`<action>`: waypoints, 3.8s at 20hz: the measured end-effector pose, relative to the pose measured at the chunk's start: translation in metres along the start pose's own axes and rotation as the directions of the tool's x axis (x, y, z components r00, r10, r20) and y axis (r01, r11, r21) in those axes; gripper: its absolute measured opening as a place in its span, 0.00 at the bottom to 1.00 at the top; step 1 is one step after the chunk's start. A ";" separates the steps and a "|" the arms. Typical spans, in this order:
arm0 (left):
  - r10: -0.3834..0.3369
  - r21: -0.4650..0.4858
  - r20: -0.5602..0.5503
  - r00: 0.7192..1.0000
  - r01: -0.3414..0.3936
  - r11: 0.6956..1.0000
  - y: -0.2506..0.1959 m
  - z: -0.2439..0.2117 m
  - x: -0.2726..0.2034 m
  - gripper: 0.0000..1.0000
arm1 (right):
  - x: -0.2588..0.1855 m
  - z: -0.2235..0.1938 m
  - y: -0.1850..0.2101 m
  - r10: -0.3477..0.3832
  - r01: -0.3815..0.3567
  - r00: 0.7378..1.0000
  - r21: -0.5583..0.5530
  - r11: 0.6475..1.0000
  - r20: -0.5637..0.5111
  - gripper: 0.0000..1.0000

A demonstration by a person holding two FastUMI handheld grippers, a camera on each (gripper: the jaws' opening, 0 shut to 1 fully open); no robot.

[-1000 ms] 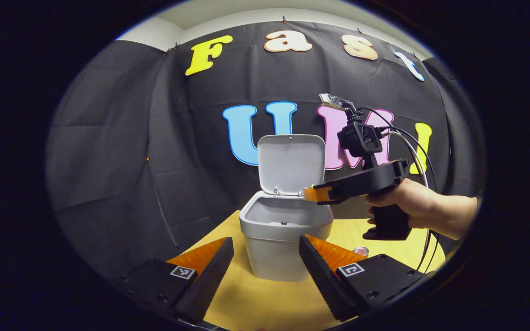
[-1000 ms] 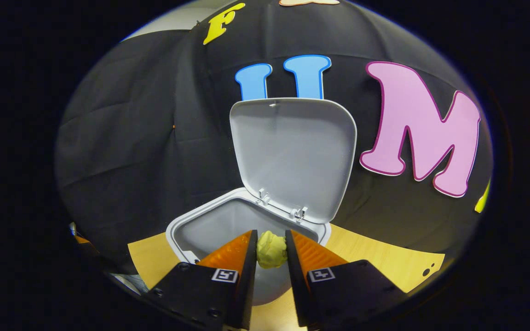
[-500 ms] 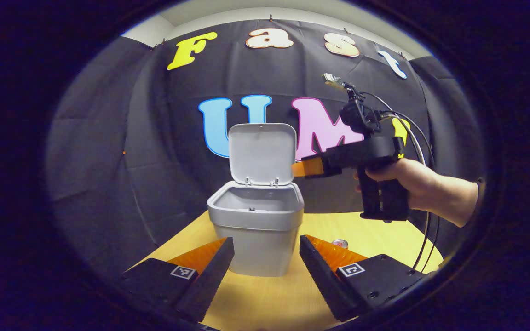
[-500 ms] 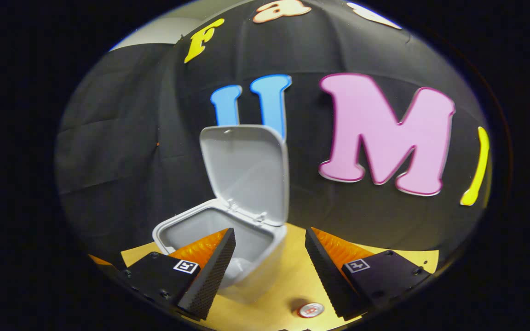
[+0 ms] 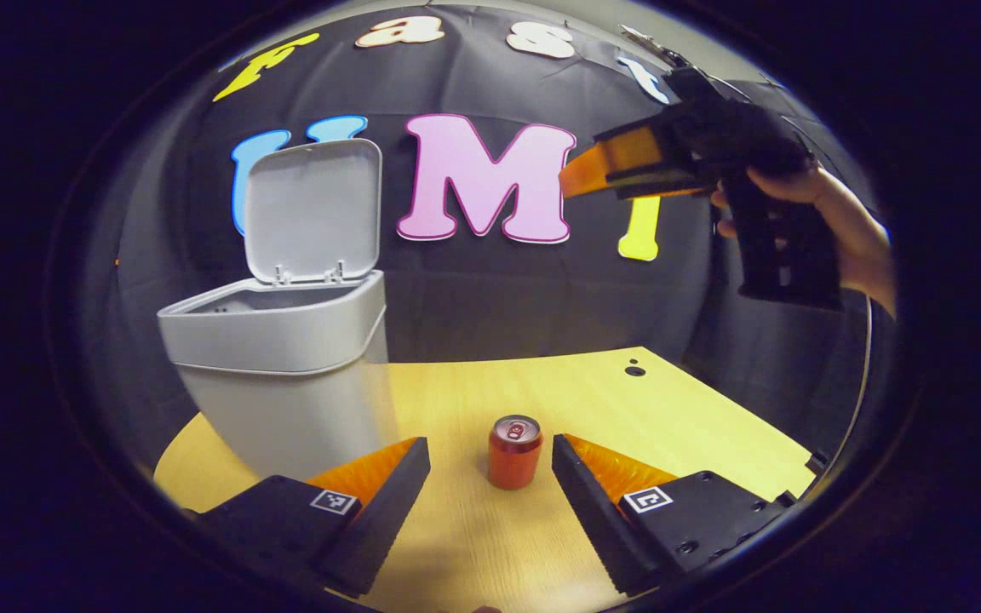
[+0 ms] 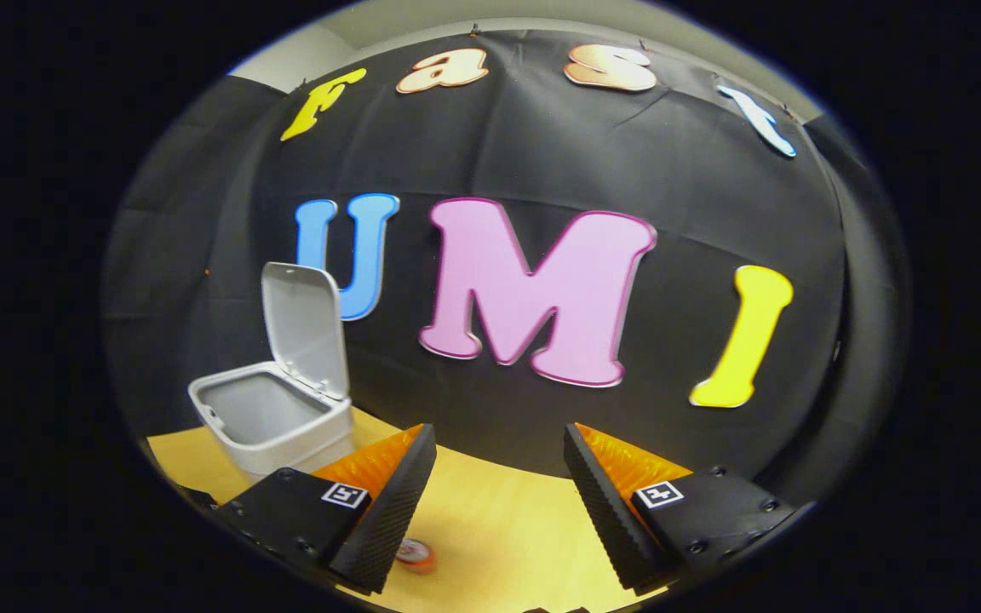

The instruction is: Press the lid of the desktop garbage bin to open it, pick up the crumpled paper on the desktop and throw it into the bin, then pick up the pop can on the desktop and drop it into the bin, and finally close the garbage bin lid.

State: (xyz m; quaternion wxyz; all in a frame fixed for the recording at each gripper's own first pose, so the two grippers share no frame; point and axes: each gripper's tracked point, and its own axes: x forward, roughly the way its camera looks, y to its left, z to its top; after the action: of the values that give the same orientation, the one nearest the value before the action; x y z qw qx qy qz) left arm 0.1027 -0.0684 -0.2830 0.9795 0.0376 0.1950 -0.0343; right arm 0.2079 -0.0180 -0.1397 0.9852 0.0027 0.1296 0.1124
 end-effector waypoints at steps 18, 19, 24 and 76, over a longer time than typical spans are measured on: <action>-0.029 0.048 -0.125 0.992 0.035 0.998 -0.010 -0.091 0.159 0.98 | -0.043 -0.113 -0.143 -0.306 0.308 0.946 0.007 0.951 -0.111 0.98; -0.032 0.054 -0.124 0.992 0.039 0.998 -0.010 -0.092 0.163 0.98 | -0.040 -0.114 -0.144 -0.311 0.314 0.944 0.009 0.949 -0.109 0.97; -0.036 0.080 -0.120 0.992 0.046 0.996 -0.013 -0.086 0.167 0.88 | -0.039 -0.113 -0.145 -0.326 0.326 0.940 -0.007 0.945 -0.098 0.98; 0.359 -0.095 0.193 0.913 -0.347 0.933 0.228 0.223 -0.012 0.93 | -0.061 0.016 -0.077 -0.202 0.196 0.972 0.057 0.979 0.118 0.97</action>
State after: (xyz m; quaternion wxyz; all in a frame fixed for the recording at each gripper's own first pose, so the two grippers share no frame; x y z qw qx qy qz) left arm 0.1946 0.1400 -0.0595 0.9851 0.0397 0.0829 0.1451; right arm 0.1720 -0.1065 -0.1112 0.9973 0.0187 0.0709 0.0097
